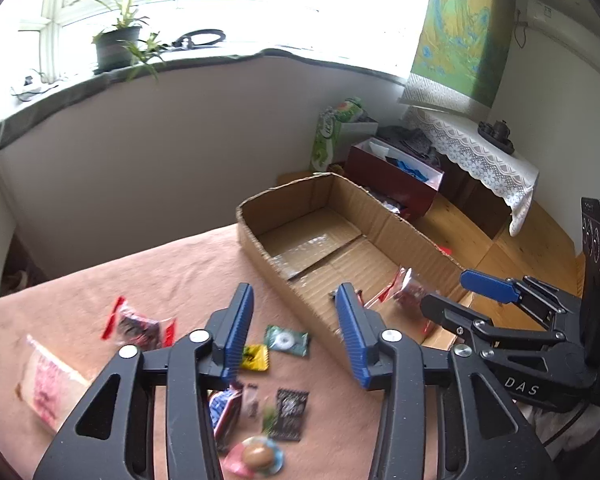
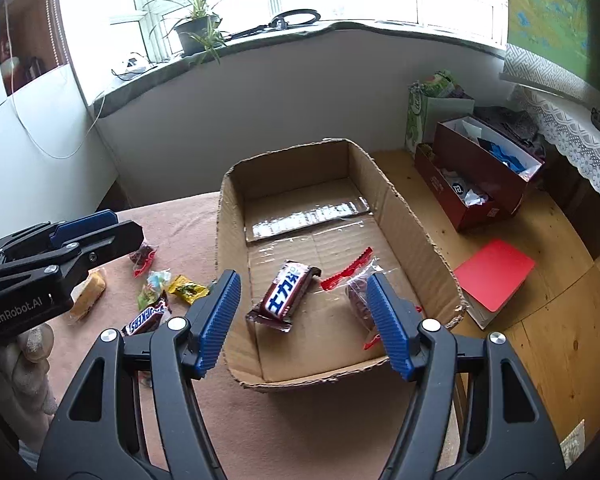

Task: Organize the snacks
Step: 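Withdraw both tools from the box toward the bagged bread loaf, then close both tools on opposite sides of the bagged bread loaf, then lift the bread loaf with both tools, lower it into the box, open both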

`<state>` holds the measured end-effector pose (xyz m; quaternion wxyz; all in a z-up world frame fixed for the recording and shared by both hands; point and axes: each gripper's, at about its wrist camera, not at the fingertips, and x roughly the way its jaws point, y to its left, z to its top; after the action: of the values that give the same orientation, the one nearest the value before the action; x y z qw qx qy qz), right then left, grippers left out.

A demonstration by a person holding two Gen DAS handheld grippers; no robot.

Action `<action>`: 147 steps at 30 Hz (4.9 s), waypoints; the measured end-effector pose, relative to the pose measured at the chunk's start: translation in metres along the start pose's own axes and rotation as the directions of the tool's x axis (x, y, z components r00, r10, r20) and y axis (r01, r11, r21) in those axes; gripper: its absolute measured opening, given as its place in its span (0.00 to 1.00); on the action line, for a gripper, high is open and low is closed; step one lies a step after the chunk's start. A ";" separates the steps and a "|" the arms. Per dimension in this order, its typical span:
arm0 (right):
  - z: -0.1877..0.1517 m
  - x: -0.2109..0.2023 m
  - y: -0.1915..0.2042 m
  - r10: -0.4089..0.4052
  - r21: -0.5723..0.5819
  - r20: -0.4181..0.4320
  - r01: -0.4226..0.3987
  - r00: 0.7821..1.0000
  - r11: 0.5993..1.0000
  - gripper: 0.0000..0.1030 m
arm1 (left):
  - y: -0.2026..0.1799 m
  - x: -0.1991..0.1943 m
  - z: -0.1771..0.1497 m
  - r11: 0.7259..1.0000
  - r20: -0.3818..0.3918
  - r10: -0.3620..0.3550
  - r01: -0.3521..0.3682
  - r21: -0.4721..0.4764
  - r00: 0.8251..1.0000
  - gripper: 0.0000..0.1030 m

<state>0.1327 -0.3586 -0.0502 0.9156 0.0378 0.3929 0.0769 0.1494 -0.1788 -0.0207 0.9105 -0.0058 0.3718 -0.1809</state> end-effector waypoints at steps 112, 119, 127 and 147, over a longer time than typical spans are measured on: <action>-0.009 0.156 0.284 0.509 -0.079 -0.507 -0.625 0.696 0.776 0.64 | 0.212 -0.047 -0.120 0.899 -0.113 0.096 -0.135 -0.417 0.989 0.65; 0.000 0.128 0.256 0.513 -0.084 -0.459 -0.610 0.726 0.788 0.64 | 0.190 -0.061 -0.109 0.920 -0.078 0.088 -0.111 -0.377 0.993 0.65; 0.015 0.098 0.202 0.496 -0.059 -0.385 -0.557 0.779 0.828 0.64 | 0.145 -0.056 -0.085 0.950 -0.041 0.031 -0.042 -0.308 0.999 0.65; 0.058 0.069 0.047 0.422 0.061 -0.237 -0.420 0.875 0.905 0.64 | 0.038 0.016 -0.007 0.981 -0.040 -0.135 0.127 -0.149 0.990 0.66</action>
<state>0.2166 -0.3008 -0.0530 0.8213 0.1162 0.4852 0.2767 0.1679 -0.1476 -0.0416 0.8842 -0.0923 0.4054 -0.2130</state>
